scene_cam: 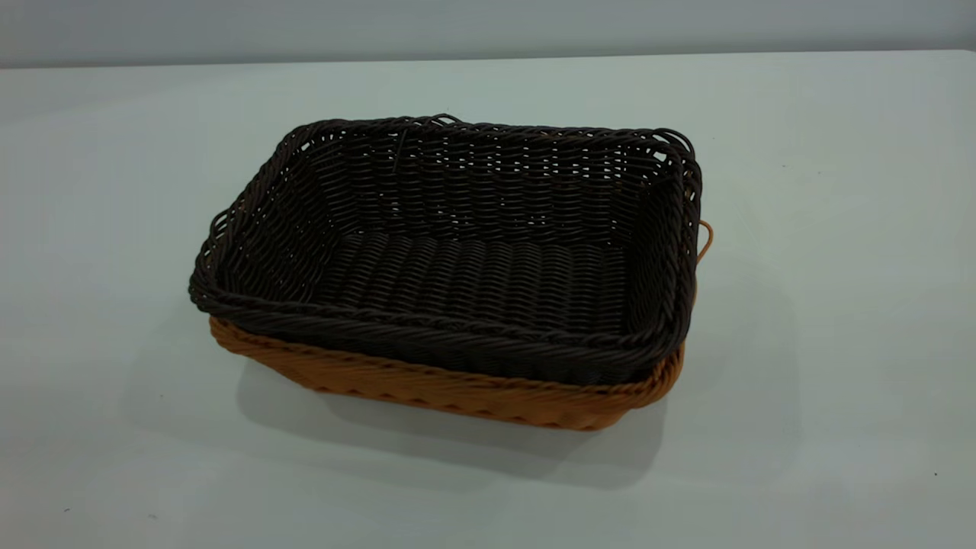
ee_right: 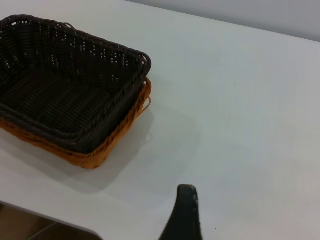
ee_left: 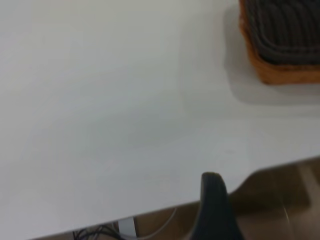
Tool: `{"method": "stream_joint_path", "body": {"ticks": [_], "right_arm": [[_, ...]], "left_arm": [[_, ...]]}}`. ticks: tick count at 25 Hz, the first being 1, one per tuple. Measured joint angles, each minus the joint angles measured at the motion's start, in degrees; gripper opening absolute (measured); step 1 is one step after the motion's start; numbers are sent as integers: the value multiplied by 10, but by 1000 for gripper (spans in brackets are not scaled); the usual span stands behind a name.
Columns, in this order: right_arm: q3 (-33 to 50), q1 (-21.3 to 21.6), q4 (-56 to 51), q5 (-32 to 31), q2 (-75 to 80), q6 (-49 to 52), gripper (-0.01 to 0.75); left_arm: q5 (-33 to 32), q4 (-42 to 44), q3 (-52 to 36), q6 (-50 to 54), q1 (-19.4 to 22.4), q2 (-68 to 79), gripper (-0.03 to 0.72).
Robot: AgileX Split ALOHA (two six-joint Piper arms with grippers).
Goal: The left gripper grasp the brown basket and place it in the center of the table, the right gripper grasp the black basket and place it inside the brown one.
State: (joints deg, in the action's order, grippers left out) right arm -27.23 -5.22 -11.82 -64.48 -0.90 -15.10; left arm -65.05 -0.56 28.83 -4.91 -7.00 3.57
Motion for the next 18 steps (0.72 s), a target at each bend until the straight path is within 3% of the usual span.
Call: {"method": "stream_joint_path", "body": {"ticks": [7,18], "right_arm": [[0,0,0,0,0,0,584],[0,0,0,0,0,0,584]], "left_arm": [[14,35,-9,59,0,-5,461],[15,37,-9,67,0,-5,461]]}}
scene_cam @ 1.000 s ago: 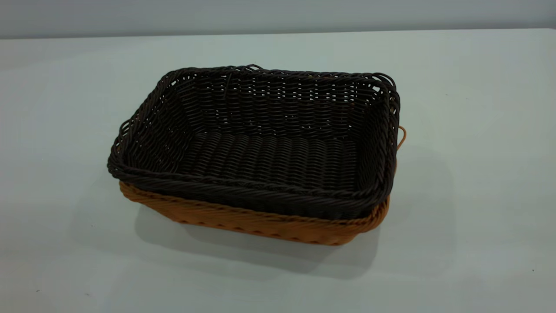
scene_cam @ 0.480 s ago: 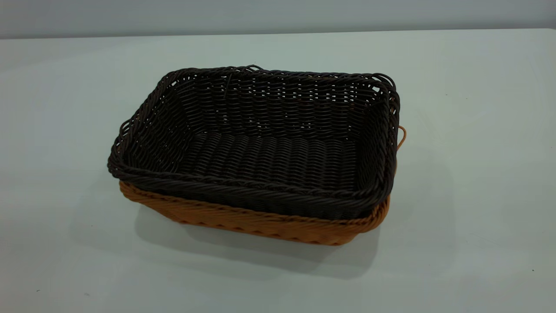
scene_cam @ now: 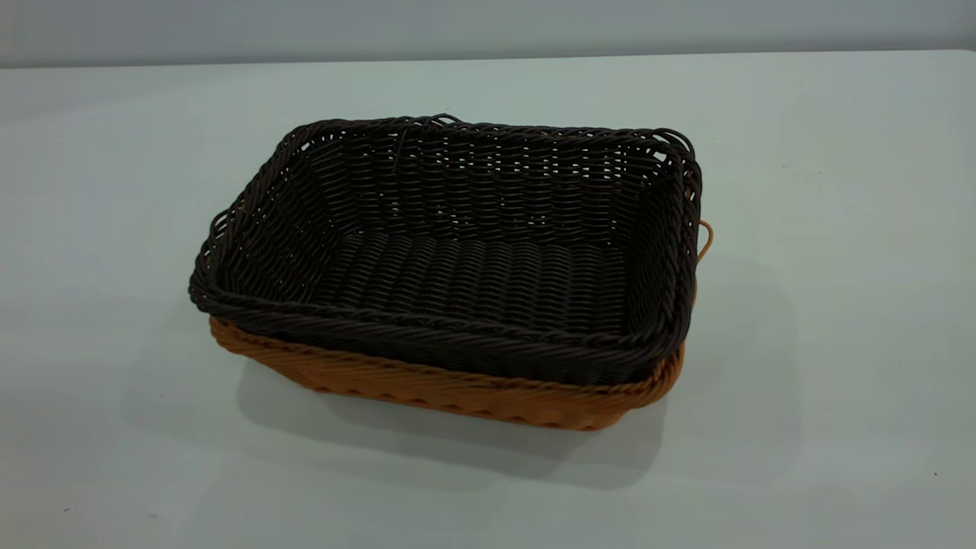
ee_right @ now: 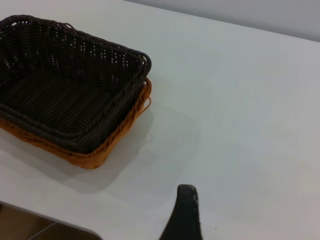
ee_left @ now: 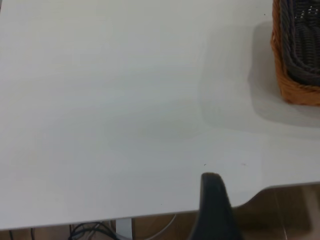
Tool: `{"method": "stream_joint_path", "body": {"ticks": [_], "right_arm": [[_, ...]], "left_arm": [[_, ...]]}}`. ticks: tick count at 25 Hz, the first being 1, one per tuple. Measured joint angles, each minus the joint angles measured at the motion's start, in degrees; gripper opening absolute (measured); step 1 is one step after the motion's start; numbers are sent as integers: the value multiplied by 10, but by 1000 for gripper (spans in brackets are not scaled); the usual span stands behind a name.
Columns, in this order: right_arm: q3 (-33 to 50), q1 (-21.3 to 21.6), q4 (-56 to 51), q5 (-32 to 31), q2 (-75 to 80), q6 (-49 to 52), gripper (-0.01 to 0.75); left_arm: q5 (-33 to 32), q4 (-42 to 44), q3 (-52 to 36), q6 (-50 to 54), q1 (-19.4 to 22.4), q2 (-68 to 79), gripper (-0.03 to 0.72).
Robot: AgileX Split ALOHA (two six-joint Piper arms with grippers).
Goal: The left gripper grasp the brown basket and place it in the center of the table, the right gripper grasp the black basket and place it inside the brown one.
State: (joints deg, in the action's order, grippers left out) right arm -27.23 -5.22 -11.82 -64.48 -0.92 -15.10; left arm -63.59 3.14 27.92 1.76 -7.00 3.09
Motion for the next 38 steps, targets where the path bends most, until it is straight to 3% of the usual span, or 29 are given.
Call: {"method": "stream_joint_path", "body": {"ticks": [4,11,38], "right_arm": [[0,0,0,0,0,0,584],[0,0,0,0,0,0,584],[0,19,18,0,0,28,584]], "left_arm": [[1,1,0,0,4,-6,461],[1,1,0,3,46,-37,461],[1,1,0,4,46,-42,462]]}}
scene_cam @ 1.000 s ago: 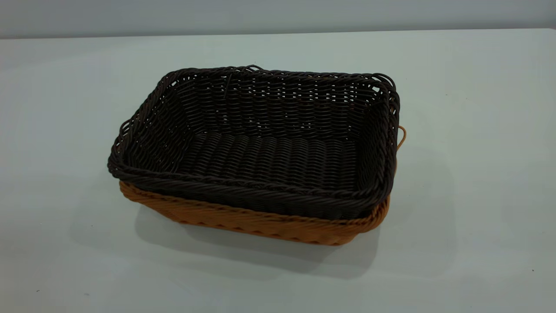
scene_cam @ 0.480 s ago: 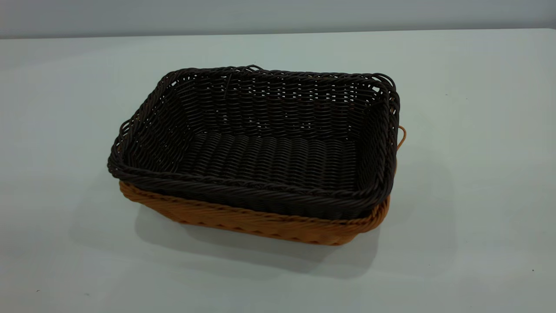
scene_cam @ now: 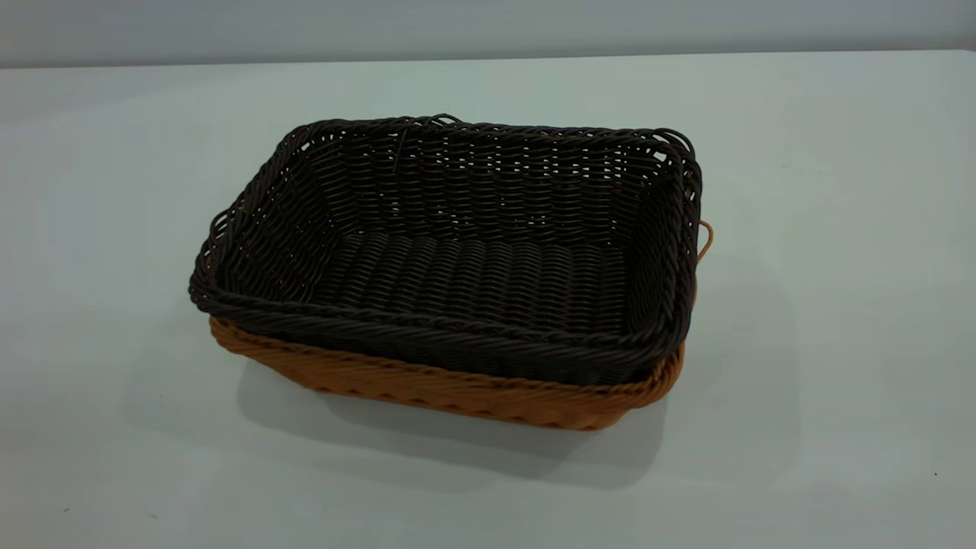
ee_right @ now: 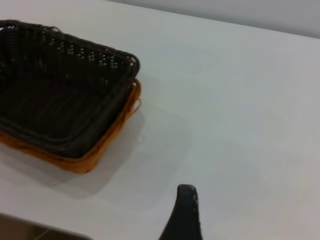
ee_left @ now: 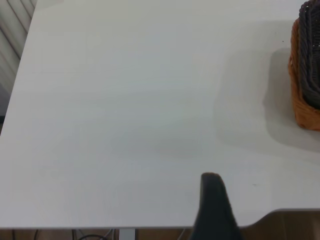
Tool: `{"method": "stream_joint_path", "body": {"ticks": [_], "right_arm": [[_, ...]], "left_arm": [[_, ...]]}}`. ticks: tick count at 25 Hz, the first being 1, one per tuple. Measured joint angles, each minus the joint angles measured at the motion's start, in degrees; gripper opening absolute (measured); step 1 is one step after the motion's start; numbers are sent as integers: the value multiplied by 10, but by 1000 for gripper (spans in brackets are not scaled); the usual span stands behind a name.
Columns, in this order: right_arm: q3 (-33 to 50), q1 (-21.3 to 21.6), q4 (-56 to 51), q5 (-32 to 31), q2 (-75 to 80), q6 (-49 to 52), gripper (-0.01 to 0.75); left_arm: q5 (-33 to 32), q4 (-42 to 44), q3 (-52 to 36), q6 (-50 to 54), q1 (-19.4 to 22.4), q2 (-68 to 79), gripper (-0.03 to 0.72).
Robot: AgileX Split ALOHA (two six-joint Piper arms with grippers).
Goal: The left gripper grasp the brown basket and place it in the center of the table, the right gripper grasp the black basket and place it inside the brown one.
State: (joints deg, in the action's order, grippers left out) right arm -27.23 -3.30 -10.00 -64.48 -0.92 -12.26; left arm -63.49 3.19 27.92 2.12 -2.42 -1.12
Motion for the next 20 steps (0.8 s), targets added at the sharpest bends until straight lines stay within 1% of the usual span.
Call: {"method": "stream_joint_path", "body": {"ticks": [4,7,20], "right_arm": [[1,6,61,2,0,74,584],[1,6,84,2,0,110,584],[1,6,88,3,0,119,584]], "left_arm": [[0,0,0,1,0,0,462],[0,0,0,1,0,0,462],[0,0,0,1,0,0,462]]}}
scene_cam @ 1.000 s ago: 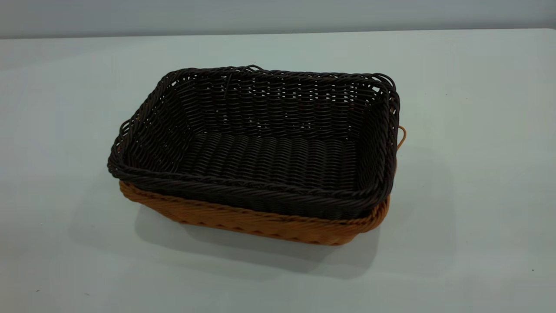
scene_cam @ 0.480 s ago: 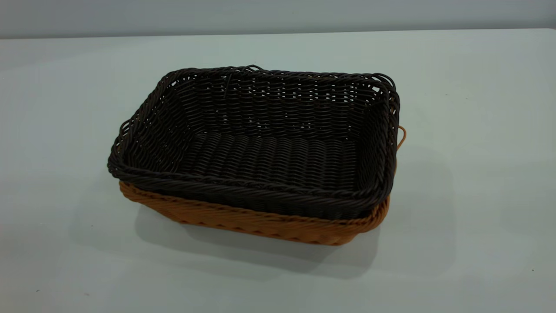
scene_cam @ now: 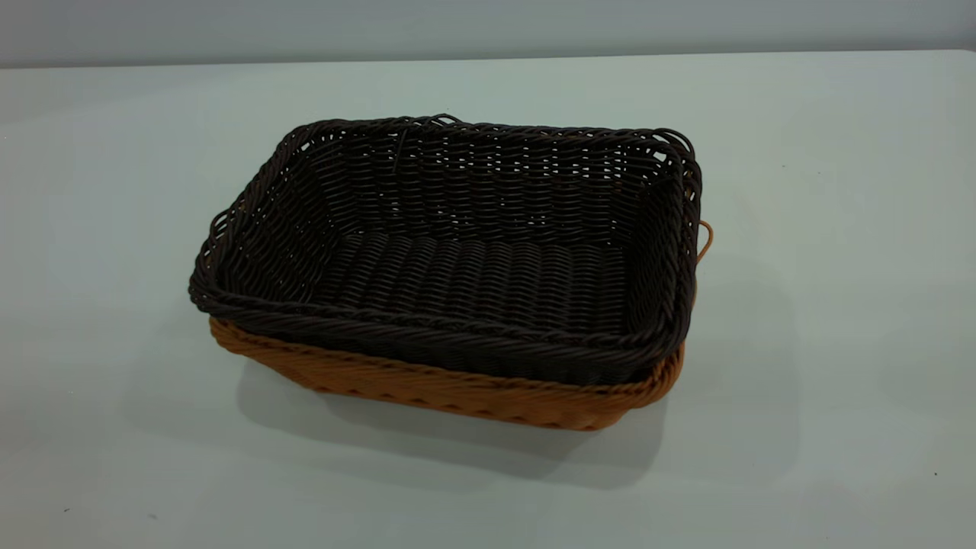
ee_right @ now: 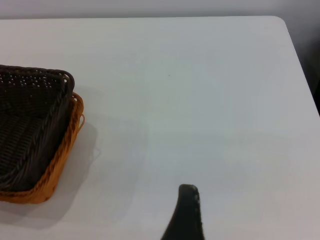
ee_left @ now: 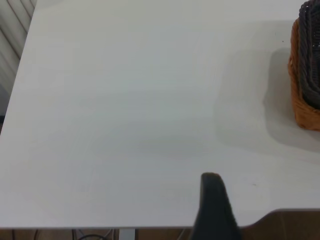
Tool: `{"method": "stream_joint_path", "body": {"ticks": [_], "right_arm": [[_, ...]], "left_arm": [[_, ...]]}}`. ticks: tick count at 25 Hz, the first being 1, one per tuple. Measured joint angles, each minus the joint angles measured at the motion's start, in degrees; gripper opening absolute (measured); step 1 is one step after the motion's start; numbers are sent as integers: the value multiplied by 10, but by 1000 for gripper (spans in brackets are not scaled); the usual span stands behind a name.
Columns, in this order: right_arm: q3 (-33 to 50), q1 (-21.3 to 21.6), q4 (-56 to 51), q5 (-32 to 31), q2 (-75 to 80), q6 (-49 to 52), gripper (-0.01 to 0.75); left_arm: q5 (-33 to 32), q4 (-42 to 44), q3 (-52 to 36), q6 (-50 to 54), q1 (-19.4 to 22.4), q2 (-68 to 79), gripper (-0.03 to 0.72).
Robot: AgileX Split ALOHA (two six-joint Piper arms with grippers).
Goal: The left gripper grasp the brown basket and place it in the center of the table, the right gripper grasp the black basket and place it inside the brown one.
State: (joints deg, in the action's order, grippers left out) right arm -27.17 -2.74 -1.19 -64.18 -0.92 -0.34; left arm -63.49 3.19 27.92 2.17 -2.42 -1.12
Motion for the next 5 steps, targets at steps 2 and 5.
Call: {"method": "stream_joint_path", "body": {"ticks": [2,5], "right_arm": [[0,0,0,0,0,3,584],[0,0,0,0,0,0,584]], "left_arm": [[0,0,0,0,0,0,462],[0,0,0,0,0,0,462]]}}
